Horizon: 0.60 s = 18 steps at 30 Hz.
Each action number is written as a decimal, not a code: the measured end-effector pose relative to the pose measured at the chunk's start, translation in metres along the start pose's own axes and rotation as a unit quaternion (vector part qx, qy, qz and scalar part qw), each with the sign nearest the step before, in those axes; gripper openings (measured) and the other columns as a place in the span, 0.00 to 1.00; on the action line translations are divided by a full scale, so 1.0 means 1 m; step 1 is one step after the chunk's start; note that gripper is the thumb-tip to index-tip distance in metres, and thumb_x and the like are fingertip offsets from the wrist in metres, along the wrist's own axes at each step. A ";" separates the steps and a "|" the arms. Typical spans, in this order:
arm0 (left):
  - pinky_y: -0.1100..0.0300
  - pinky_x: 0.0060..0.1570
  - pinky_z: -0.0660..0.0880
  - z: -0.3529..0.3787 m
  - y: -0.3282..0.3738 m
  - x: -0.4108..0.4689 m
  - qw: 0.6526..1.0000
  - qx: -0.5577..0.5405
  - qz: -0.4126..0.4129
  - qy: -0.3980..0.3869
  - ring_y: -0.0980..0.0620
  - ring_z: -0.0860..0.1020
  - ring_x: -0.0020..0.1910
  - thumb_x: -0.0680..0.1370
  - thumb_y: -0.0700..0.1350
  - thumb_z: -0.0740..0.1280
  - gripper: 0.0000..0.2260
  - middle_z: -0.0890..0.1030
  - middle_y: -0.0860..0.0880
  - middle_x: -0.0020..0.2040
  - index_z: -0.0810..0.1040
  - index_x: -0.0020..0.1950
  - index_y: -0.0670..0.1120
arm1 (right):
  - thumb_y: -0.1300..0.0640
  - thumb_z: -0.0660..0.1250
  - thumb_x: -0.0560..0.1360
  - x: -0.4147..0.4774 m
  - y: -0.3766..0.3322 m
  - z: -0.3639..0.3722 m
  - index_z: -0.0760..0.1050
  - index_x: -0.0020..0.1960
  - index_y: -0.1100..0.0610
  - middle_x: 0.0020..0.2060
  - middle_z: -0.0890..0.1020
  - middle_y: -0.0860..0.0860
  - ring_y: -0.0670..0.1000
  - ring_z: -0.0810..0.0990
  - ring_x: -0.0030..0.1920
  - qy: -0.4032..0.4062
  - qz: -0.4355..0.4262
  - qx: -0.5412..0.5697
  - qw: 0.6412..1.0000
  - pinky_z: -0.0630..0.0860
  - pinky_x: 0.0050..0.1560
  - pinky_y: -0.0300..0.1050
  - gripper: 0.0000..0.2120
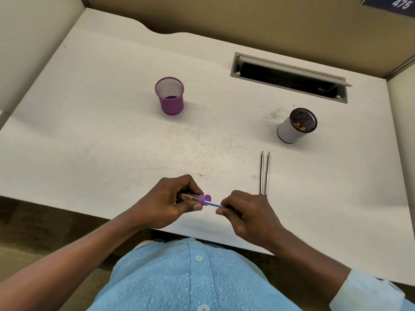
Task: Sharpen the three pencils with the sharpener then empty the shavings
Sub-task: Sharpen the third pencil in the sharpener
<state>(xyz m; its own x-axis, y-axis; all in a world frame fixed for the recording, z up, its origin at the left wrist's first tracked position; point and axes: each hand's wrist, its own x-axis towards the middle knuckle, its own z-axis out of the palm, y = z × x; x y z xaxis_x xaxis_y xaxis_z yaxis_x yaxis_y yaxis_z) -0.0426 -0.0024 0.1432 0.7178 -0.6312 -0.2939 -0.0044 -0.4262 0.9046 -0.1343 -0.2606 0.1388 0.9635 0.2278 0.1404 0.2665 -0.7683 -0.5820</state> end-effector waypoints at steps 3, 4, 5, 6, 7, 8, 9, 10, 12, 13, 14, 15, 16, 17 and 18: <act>0.52 0.47 0.80 0.002 0.003 0.002 1.000 0.000 0.002 0.009 0.46 0.84 0.44 0.78 0.40 0.80 0.08 0.89 0.54 0.46 0.84 0.53 0.48 | 0.51 0.70 0.83 -0.008 -0.004 0.006 0.85 0.45 0.55 0.31 0.78 0.48 0.51 0.73 0.27 0.048 -0.070 -0.141 0.986 0.66 0.25 0.45 0.11; 0.50 0.49 0.81 0.001 0.003 0.001 1.000 0.004 0.008 0.011 0.47 0.85 0.43 0.78 0.40 0.80 0.08 0.89 0.54 0.45 0.84 0.53 0.47 | 0.50 0.70 0.82 -0.006 -0.007 0.007 0.86 0.44 0.54 0.30 0.78 0.47 0.51 0.72 0.27 0.029 -0.013 -0.094 0.995 0.66 0.26 0.44 0.12; 0.50 0.50 0.81 0.001 0.002 0.001 1.000 0.011 0.016 0.009 0.48 0.85 0.43 0.78 0.39 0.80 0.08 0.89 0.54 0.44 0.84 0.53 0.47 | 0.49 0.72 0.81 0.000 -0.008 0.006 0.86 0.42 0.54 0.28 0.77 0.47 0.50 0.70 0.26 -0.018 0.093 0.024 0.995 0.65 0.28 0.43 0.12; 0.50 0.50 0.82 0.000 0.002 -0.001 1.000 0.018 0.023 0.003 0.51 0.85 0.42 0.78 0.39 0.80 0.08 0.89 0.54 0.43 0.84 0.53 0.46 | 0.49 0.73 0.81 0.007 -0.008 0.003 0.87 0.41 0.55 0.26 0.75 0.47 0.49 0.67 0.26 -0.091 0.218 0.193 0.952 0.64 0.29 0.42 0.13; 0.50 0.51 0.82 -0.001 0.002 -0.003 0.999 0.025 0.031 -0.006 0.52 0.85 0.43 0.78 0.39 0.81 0.08 0.88 0.55 0.43 0.85 0.54 0.46 | 0.49 0.73 0.80 0.013 -0.006 -0.003 0.87 0.41 0.57 0.25 0.73 0.48 0.49 0.64 0.26 -0.166 0.337 0.331 0.866 0.61 0.29 0.41 0.14; 0.51 0.51 0.82 -0.001 0.002 -0.004 0.999 0.028 0.038 -0.014 0.53 0.85 0.43 0.78 0.39 0.81 0.09 0.88 0.57 0.43 0.85 0.54 0.46 | 0.50 0.73 0.81 0.018 -0.003 -0.008 0.87 0.42 0.59 0.26 0.71 0.50 0.48 0.62 0.25 -0.227 0.410 0.412 0.782 0.59 0.27 0.40 0.15; 0.52 0.51 0.82 -0.001 0.002 -0.005 0.999 0.028 0.043 -0.019 0.54 0.85 0.44 0.77 0.39 0.81 0.09 0.88 0.58 0.43 0.85 0.54 0.46 | 0.50 0.72 0.81 0.018 -0.001 -0.012 0.87 0.43 0.60 0.27 0.71 0.51 0.48 0.60 0.25 -0.265 0.436 0.449 0.733 0.57 0.25 0.39 0.15; 0.52 0.50 0.82 -0.001 0.002 -0.006 0.998 0.027 0.046 -0.020 0.54 0.85 0.44 0.77 0.39 0.81 0.09 0.87 0.58 0.43 0.85 0.54 0.46 | 0.50 0.72 0.82 0.018 0.000 -0.013 0.87 0.44 0.61 0.28 0.70 0.51 0.48 0.59 0.25 -0.286 0.432 0.461 0.720 0.56 0.24 0.38 0.16; 0.51 0.49 0.82 -0.001 0.002 -0.006 0.998 0.027 0.047 -0.021 0.53 0.85 0.44 0.77 0.40 0.81 0.09 0.88 0.57 0.44 0.85 0.54 0.47 | 0.49 0.73 0.81 0.015 -0.004 -0.011 0.87 0.45 0.60 0.28 0.72 0.51 0.47 0.62 0.25 -0.292 0.393 0.448 0.748 0.59 0.25 0.37 0.15; 0.50 0.48 0.82 -0.001 0.002 -0.006 0.998 0.028 0.044 -0.020 0.53 0.85 0.43 0.77 0.40 0.81 0.09 0.88 0.56 0.44 0.85 0.54 0.47 | 0.48 0.75 0.80 0.013 -0.007 -0.008 0.87 0.44 0.58 0.28 0.74 0.51 0.48 0.66 0.25 -0.278 0.372 0.426 0.777 0.62 0.26 0.37 0.14; 0.51 0.46 0.81 -0.001 0.001 -0.007 0.999 0.026 0.037 -0.017 0.52 0.85 0.42 0.77 0.41 0.81 0.08 0.88 0.54 0.44 0.85 0.53 0.48 | 0.48 0.78 0.77 0.011 -0.008 -0.005 0.86 0.44 0.56 0.28 0.77 0.50 0.47 0.69 0.26 -0.248 0.352 0.394 0.812 0.66 0.28 0.37 0.11; 0.54 0.44 0.80 -0.001 0.000 -0.007 0.999 0.024 0.028 -0.013 0.50 0.84 0.41 0.78 0.42 0.81 0.08 0.88 0.53 0.43 0.85 0.53 0.48 | 0.48 0.81 0.74 0.009 -0.008 -0.002 0.86 0.44 0.54 0.29 0.80 0.47 0.46 0.72 0.28 -0.206 0.323 0.346 0.857 0.69 0.30 0.37 0.10; 0.57 0.42 0.78 0.000 0.000 -0.007 1.000 0.021 0.019 -0.009 0.48 0.83 0.41 0.78 0.42 0.80 0.07 0.88 0.52 0.43 0.85 0.53 0.49 | 0.49 0.82 0.73 0.005 -0.006 0.000 0.85 0.43 0.53 0.30 0.81 0.46 0.45 0.73 0.29 -0.153 0.266 0.276 0.911 0.70 0.32 0.37 0.10; 0.61 0.41 0.76 0.001 -0.001 -0.008 1.000 0.017 0.011 -0.005 0.47 0.83 0.41 0.78 0.43 0.80 0.07 0.88 0.52 0.43 0.85 0.52 0.49 | 0.50 0.82 0.73 0.002 -0.004 0.003 0.84 0.43 0.53 0.31 0.81 0.45 0.44 0.74 0.30 -0.098 0.181 0.191 0.960 0.71 0.33 0.38 0.09; 0.64 0.41 0.75 0.003 0.000 -0.008 1.000 0.011 0.006 0.000 0.48 0.83 0.41 0.78 0.43 0.80 0.06 0.88 0.53 0.43 0.85 0.52 0.49 | 0.52 0.80 0.76 -0.001 -0.003 0.005 0.84 0.44 0.54 0.33 0.81 0.45 0.45 0.74 0.30 -0.045 0.085 0.097 0.991 0.71 0.32 0.39 0.08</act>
<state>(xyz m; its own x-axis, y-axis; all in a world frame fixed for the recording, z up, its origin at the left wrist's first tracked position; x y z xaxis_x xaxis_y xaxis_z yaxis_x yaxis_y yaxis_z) -0.0502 0.0013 0.1444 0.7183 -0.6354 -0.2834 -0.0274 -0.4329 0.9010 -0.1365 -0.2551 0.1362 0.9857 0.1638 -0.0402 0.0817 -0.6723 -0.7357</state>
